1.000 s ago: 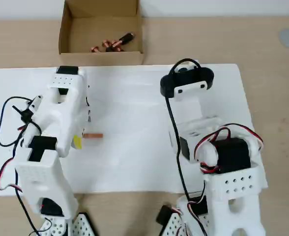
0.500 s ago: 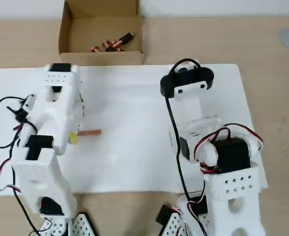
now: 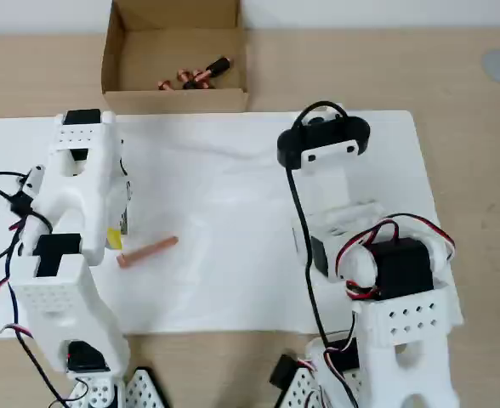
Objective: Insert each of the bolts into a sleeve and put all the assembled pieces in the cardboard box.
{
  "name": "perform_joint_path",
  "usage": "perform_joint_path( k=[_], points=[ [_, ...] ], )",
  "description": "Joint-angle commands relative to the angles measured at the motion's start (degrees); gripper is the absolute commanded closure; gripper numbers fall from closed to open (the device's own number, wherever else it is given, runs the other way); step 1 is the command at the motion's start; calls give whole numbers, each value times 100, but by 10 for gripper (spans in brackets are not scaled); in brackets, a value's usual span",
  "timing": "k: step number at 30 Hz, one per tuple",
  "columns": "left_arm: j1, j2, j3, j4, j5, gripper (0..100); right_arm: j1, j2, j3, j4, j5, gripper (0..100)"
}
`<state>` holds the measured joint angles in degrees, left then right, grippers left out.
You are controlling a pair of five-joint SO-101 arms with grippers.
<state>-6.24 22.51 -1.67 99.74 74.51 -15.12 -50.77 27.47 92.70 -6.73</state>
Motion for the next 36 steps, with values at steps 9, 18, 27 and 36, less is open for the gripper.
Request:
perform_joint_path(
  k=[9,18,27,36],
  points=[
    [369,-980,-202,70,-35,884,92,-40,22,-79,35,752],
    [396,-3354,281,79,-3138,882,92,-40,259,-88,35,752],
    [299,-4242,2127,35,-8466,882,84,-57,233,-88,9,752],
    [545,-4215,3042,-633,-10242,882,75,-66,233,-88,0,752]
  ],
)
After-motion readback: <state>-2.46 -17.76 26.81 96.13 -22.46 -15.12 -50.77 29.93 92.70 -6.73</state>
